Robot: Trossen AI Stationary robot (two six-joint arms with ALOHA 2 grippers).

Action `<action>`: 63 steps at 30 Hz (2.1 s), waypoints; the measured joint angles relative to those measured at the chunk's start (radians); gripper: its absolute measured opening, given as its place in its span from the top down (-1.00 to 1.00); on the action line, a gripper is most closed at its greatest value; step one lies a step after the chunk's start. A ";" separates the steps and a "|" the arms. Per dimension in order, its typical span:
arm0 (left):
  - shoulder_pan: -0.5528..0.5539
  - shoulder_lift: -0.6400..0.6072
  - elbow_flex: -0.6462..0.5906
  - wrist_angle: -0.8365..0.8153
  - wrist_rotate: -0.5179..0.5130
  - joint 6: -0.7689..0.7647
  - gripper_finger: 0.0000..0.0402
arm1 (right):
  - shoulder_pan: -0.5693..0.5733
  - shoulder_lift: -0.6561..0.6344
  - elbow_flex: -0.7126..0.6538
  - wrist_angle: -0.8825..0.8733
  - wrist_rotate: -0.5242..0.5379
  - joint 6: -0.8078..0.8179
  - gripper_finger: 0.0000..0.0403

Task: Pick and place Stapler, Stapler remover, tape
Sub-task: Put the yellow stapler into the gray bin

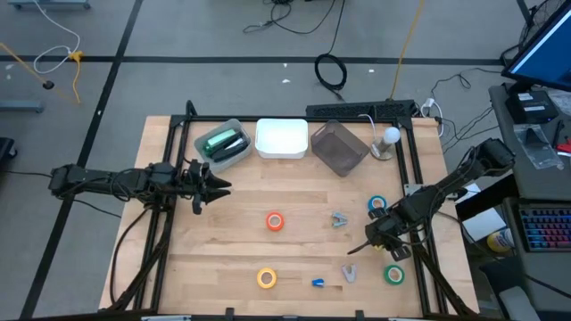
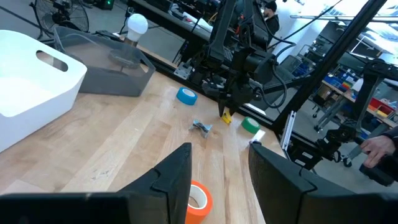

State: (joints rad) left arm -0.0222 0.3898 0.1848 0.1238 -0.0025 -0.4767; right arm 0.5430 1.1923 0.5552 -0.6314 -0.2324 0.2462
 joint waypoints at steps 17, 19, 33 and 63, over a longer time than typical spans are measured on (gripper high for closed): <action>0.000 0.000 0.000 0.000 0.000 0.000 0.21 | 0.000 0.000 0.000 0.000 0.000 0.003 0.70; 0.000 0.000 0.000 0.000 0.000 0.000 0.21 | 0.000 0.000 0.000 0.000 0.000 0.003 0.69; 0.000 0.000 0.000 0.008 0.000 -0.025 0.21 | 0.000 0.000 0.000 0.024 0.024 0.060 0.70; 0.000 0.003 0.000 0.213 0.000 -0.075 0.21 | -0.196 -0.138 0.000 0.468 0.076 0.261 0.71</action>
State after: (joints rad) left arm -0.0219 0.3927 0.1848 0.3368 -0.0029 -0.5516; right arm 0.3467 1.0538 0.5552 -0.1636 -0.1561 0.5075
